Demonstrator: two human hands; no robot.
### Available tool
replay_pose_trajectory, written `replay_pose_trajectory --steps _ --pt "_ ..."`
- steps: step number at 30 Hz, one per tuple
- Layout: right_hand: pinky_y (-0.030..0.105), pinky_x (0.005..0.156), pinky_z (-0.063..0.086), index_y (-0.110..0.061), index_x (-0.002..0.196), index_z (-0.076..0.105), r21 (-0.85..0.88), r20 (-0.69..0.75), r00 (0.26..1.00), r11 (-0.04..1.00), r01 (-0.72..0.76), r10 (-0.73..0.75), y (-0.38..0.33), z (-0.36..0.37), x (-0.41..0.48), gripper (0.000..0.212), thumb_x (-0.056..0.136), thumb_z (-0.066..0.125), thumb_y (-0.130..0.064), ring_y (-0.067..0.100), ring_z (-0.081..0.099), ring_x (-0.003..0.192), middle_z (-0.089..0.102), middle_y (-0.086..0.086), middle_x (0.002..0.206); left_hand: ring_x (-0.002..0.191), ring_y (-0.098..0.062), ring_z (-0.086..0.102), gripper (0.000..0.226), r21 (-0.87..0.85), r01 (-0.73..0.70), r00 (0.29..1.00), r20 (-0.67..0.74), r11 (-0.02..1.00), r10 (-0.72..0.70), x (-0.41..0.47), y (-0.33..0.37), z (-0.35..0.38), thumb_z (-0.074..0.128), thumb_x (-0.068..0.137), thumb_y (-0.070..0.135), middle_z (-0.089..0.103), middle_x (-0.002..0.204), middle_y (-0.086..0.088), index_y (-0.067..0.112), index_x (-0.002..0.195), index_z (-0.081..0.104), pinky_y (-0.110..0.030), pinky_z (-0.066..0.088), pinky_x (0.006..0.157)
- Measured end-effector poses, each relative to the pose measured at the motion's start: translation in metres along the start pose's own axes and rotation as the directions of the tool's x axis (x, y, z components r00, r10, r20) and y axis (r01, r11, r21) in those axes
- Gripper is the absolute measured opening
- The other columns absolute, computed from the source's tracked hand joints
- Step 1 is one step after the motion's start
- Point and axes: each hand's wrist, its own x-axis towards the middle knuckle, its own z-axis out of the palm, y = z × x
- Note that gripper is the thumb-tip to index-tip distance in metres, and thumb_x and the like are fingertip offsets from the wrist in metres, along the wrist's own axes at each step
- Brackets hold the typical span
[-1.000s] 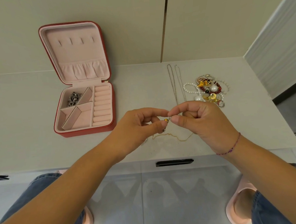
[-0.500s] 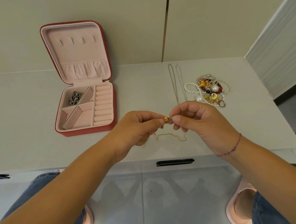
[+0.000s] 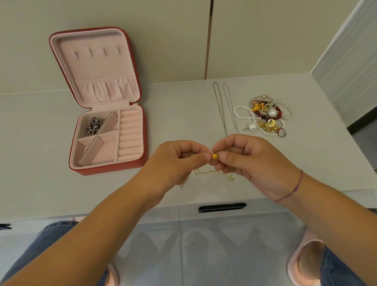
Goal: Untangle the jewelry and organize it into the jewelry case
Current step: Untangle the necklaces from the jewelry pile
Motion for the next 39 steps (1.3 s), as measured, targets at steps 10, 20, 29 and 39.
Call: replay_pose_trajectory --steps 10,20,29,39 --pt "0.022 0.063 0.053 -0.004 0.100 0.063 0.021 0.047 0.993 0.994 -0.112 0.111 -0.0002 0.0012 0.0003 0.024 0.077 0.066 -0.006 0.014 0.065 0.069 0.071 0.010 0.081 0.044 -0.007 0.028 0.008 0.044 -0.048 0.999 -0.004 0.998 0.048 -0.0016 0.0008 0.0000 0.065 0.086 0.021 0.045 0.051 0.006 0.019 0.083 0.071 -0.017 0.026 0.043" --pt "0.021 0.064 0.051 -0.011 0.091 0.069 -0.142 0.032 0.999 0.989 -0.034 0.039 0.0000 0.0001 0.0002 0.012 0.083 0.064 -0.004 0.011 0.063 0.067 0.073 0.007 0.081 0.044 -0.008 0.027 0.025 0.125 -0.039 0.998 -0.039 0.991 0.044 -0.0003 -0.0014 0.0007 0.054 0.093 0.034 0.036 0.047 0.007 0.019 0.075 0.060 -0.016 0.028 0.044" --pt "0.020 0.057 0.046 -0.006 0.092 0.070 -0.027 0.030 0.997 0.997 -0.073 0.073 -0.0024 0.0002 0.0004 0.031 0.076 0.060 -0.030 0.010 0.053 0.056 0.065 0.005 0.068 0.044 -0.008 0.023 0.032 0.032 -0.059 0.998 -0.009 0.998 0.059 0.0006 -0.0038 0.0006 0.048 0.097 0.029 0.029 0.048 0.006 0.001 0.096 0.063 -0.016 0.026 0.042" --pt "0.018 0.058 0.046 -0.009 0.095 0.068 0.052 0.098 0.993 0.996 -0.071 0.065 -0.0049 0.0003 -0.0006 0.024 0.072 0.062 -0.016 0.009 0.054 0.057 0.066 0.006 0.069 0.039 -0.003 0.022 0.022 -0.285 -0.032 0.998 0.037 0.958 0.044 0.0013 0.0005 0.0009 0.050 0.092 0.022 0.054 0.059 0.006 0.008 0.080 0.060 -0.013 0.023 0.036"
